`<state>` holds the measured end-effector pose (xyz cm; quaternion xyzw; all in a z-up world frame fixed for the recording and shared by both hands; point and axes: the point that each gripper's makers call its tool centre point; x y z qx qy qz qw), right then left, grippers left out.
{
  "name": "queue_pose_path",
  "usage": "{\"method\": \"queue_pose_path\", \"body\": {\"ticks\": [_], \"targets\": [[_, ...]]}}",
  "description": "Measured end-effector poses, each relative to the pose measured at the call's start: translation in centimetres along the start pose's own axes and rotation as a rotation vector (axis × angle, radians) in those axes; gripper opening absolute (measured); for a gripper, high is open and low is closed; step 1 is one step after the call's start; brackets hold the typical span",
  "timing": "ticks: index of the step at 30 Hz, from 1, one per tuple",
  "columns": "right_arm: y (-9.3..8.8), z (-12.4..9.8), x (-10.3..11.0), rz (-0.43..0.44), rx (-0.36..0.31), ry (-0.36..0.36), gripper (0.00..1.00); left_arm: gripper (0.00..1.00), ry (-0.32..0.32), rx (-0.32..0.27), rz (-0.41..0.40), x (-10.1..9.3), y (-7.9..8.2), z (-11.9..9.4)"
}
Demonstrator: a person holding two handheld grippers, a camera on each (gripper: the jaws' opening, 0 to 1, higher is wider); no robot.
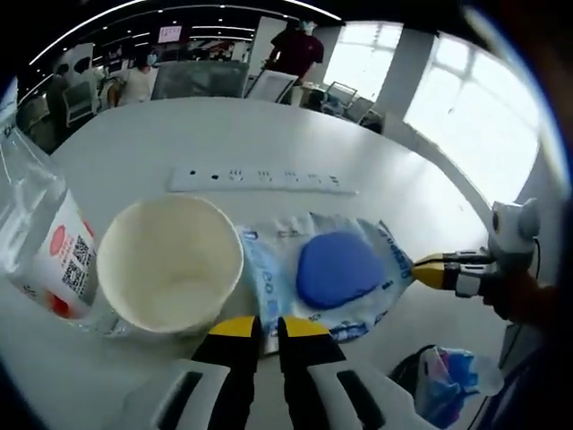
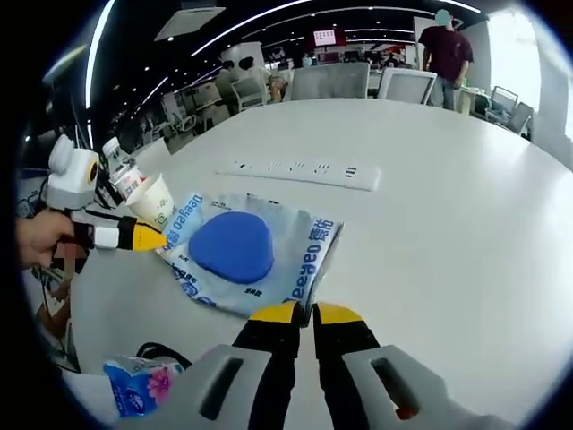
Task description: Arrange the tabletop items into an orderly group along one side of the table until the central work area is clear of visible clutter.
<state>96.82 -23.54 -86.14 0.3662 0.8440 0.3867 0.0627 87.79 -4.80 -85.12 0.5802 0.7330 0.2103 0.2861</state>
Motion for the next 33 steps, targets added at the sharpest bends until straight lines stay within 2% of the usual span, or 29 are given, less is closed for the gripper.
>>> {"method": "queue_pose_path", "body": {"ticks": [6,13,19,22,25,28,31,33], "targets": [[-0.2,-0.4,0.0,-0.009,-0.005,-0.004,0.15,0.09,-0.021,0.007,0.032,-0.7,-0.5,-0.2],[0.3,-0.9,0.2,-0.006,-0.035,-0.002,0.26,0.1,-0.035,-0.025,0.043,-1.2,-0.2,-0.8],[0.2,-2.1,0.2,0.012,-0.045,-0.017,0.3,0.17,-0.053,-0.04,0.061,-2.4,-0.3,-2.2],[0.3,-3.4,0.7,0.011,-0.066,-0.019,0.31,0.2,-0.072,-0.054,0.082,-3.0,-0.3,-2.9],[0.1,-4.8,1.4,0.016,-0.093,-0.014,0.39,0.22,-0.09,-0.07,0.114,-3.8,-0.3,-3.8],[-0.1,-6.1,1.5,0.014,-0.111,-0.025,0.41,0.27,-0.109,-0.075,0.149,-4.4,-0.7,-4.6],[0.3,-8.0,1.8,0.062,-0.176,-0.03,0.48,0.32,-0.115,-0.076,0.201,-4.8,-1.1,-5.3],[0.0,-8.8,1.9,0.067,-0.192,-0.039,0.51,0.34,-0.138,-0.083,0.192,-5.2,-1.1,-5.9]]}}
Point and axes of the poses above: the point that each gripper's makers call its tool centre point, and the gripper's own axes: z roughly forward along the fingers, x roughly to its left, y roughly out of its top, and after that the axes turned 1 degree about y, right-handed
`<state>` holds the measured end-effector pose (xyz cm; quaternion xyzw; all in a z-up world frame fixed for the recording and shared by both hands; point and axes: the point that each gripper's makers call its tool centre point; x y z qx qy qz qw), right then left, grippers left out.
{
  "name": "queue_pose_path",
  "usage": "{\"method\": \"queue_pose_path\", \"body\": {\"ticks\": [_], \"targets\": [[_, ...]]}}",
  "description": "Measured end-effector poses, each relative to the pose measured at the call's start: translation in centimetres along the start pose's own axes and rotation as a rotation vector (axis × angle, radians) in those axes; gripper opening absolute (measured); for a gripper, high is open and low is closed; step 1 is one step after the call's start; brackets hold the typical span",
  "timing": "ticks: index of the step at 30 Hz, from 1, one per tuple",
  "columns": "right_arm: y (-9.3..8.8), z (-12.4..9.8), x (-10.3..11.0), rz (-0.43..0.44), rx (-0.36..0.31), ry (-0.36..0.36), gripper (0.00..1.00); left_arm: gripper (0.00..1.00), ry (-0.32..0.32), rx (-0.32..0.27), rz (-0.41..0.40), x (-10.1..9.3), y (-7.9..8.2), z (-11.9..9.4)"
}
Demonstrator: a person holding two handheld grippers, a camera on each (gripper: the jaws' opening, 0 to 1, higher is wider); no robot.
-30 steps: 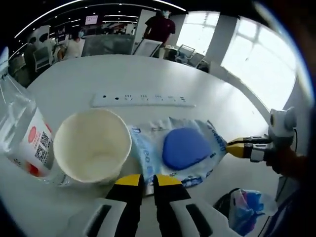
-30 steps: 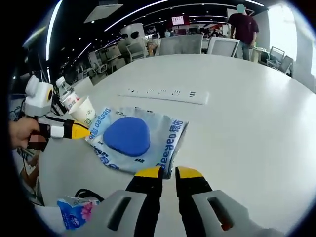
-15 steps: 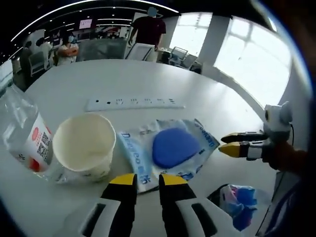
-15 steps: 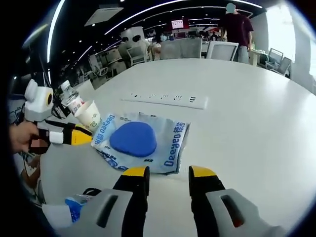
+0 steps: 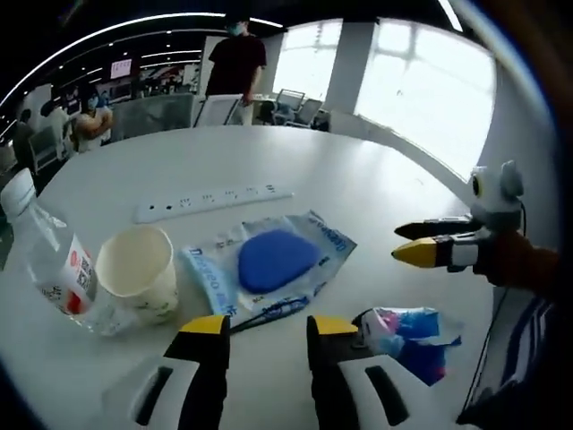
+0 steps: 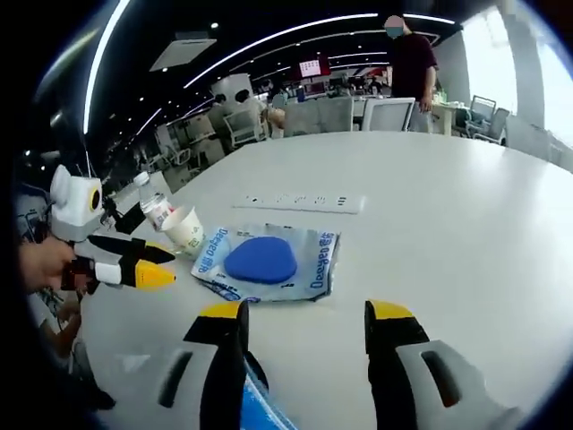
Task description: Arrange the tabletop items into an orderly group along one side of the table until the central work area is clear of visible clutter.
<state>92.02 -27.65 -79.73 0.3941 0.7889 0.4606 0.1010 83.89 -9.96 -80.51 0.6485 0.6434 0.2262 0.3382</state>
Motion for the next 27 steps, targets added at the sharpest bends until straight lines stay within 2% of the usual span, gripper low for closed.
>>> {"method": "queue_pose_path", "body": {"ticks": [4,12,19,22,27], "targets": [[0.0,-2.3,0.3,0.029,-0.034,-0.016,0.58,0.36,-0.032,-0.009,0.059,-0.9,0.1,-0.8],[-1.2,-6.6,0.4,0.064,-0.079,-0.057,0.66,0.41,-0.115,0.028,0.118,-2.9,-1.0,-1.6],[-3.6,-9.4,0.9,0.105,-0.085,-0.093,0.7,0.45,-0.203,0.076,0.147,-5.2,-2.7,-1.8],[-5.2,-9.7,1.0,0.11,-0.062,-0.096,0.7,0.45,-0.236,0.08,0.153,-6.4,-3.0,-2.2],[-7.6,-10.3,2.5,0.123,-0.027,-0.106,0.71,0.45,-0.273,0.093,0.2,-7.8,-3.8,-2.5]]}}
Point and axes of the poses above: the point that each gripper's makers call its tool centre point, and the gripper's own axes: z roughly forward along the fingers, x roughly to its left, y roughly out of its top, and after that the axes turned 1 degree about y, right-handed
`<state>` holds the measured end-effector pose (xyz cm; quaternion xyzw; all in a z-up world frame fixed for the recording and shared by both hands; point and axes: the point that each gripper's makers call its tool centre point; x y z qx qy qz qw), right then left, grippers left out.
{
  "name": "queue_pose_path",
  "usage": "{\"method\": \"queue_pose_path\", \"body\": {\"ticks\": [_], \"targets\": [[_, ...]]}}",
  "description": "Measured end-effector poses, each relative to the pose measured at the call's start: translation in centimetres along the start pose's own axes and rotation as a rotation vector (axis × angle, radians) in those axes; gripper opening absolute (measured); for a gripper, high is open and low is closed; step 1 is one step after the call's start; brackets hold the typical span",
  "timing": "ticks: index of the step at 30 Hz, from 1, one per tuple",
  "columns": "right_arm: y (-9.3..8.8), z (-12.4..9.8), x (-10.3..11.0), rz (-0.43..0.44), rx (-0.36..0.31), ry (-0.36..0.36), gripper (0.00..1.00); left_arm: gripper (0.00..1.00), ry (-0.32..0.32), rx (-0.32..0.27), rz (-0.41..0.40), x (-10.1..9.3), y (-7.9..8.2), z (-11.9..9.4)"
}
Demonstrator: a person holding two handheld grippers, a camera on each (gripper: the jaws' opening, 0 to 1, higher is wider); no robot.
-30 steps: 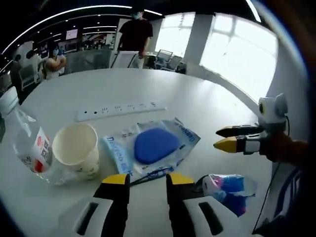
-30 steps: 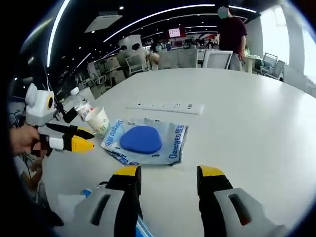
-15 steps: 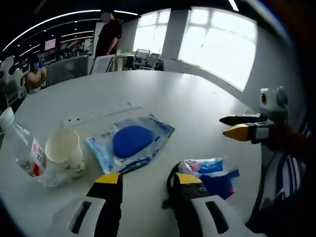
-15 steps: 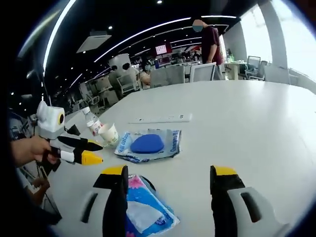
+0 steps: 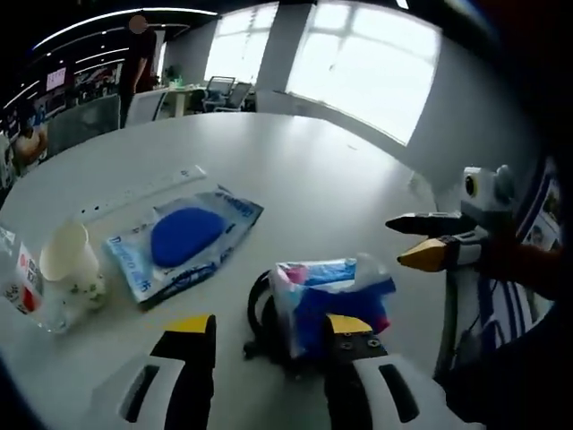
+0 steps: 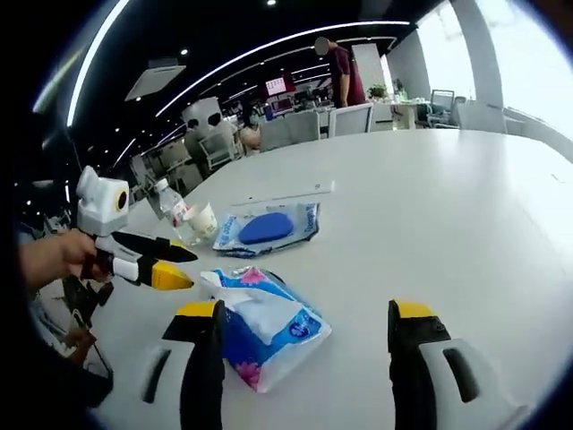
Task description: Arrange the tabletop items into an orderly group along one side of the table until the central work area is clear of visible clutter.
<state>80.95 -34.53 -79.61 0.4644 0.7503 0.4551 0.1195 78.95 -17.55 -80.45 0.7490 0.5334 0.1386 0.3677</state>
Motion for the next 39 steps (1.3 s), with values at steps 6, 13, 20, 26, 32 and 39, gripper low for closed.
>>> {"method": "queue_pose_path", "body": {"ticks": [6,13,20,26,32,39], "targets": [[-2.9,-0.3,2.1,-0.01,0.047,-0.002,0.67,0.32,-0.043,-0.001,0.062,-1.3,-0.2,0.5],[-4.4,-0.5,2.7,0.022,0.056,-0.042,0.4,0.26,-0.054,0.021,0.075,-1.6,-0.8,1.3],[-5.6,0.2,3.5,0.043,0.086,-0.037,0.25,0.17,-0.056,0.039,0.066,-1.6,-1.5,2.3],[-6.5,0.5,3.4,0.02,0.127,-0.056,0.05,0.04,-0.062,0.063,0.074,-1.6,-2.3,2.8],[-6.7,0.4,3.1,0.044,0.123,-0.061,0.0,0.01,-0.071,0.05,0.05,-1.7,-2.2,2.8],[-5.9,0.1,3.3,0.038,0.106,-0.056,0.0,0.0,-0.077,0.042,0.064,-1.5,-2.1,2.4]]}}
Point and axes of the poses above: the point that each gripper's makers call its tool centre point, and the gripper's own axes: z roughly forward along the fingers, x roughly to its left, y roughly out of its top, and after that the axes turned 1 degree about y, right-handed
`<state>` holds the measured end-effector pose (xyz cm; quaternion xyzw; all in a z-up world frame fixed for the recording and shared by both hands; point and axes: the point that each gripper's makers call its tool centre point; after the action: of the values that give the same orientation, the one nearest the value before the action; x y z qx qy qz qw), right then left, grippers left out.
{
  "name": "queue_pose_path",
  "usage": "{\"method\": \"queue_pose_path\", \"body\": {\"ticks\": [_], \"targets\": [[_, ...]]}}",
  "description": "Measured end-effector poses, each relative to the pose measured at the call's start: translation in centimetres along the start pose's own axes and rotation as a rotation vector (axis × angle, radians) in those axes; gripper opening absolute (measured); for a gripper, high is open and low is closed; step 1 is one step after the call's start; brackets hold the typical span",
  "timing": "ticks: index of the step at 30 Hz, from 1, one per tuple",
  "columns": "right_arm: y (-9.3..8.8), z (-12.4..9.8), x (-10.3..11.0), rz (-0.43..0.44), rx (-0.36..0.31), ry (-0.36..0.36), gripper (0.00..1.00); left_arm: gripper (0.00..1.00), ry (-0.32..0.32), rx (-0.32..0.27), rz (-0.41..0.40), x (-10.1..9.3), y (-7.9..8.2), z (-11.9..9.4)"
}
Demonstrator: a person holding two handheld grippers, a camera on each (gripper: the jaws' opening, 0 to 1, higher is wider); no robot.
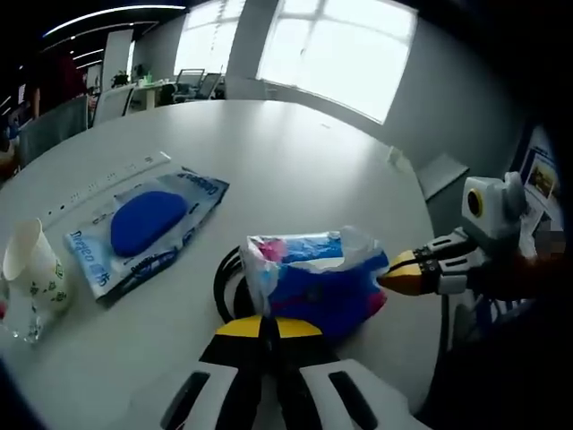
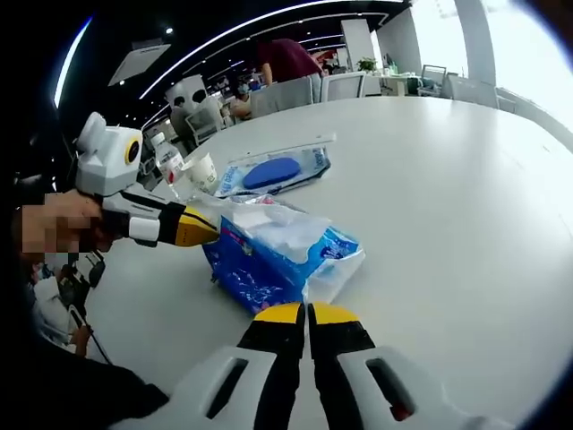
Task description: Arrange the tabletop items into an orderly group along one side of the table until the central work area is clear of visible clutter.
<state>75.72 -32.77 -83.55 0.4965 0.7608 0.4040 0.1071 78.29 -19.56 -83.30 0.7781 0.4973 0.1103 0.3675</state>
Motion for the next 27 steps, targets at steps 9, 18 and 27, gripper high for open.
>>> {"method": "queue_pose_path", "body": {"ticks": [9,18,27], "targets": [[0.7,-0.3,-0.2,-0.011,-0.002,0.012,0.0,0.0,-0.006,-0.016,-0.015,-0.3,0.5,-0.9],[2.1,-0.7,-1.0,-0.051,-0.012,0.017,0.0,0.0,0.0,-0.047,-0.058,-0.6,1.4,-1.4],[4.1,-0.9,-2.1,-0.083,-0.026,0.006,0.0,0.0,0.014,-0.097,-0.116,-0.7,3.4,-1.6]]}}
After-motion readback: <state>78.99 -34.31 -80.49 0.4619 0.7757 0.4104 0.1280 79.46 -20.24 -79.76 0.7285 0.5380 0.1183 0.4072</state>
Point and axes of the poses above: the point that each gripper's makers call its tool centre point, and the gripper's own axes: z roughly forward along the fingers, x roughly to its left, y roughly out of its top, and after that the axes turned 1 degree about y, right-handed
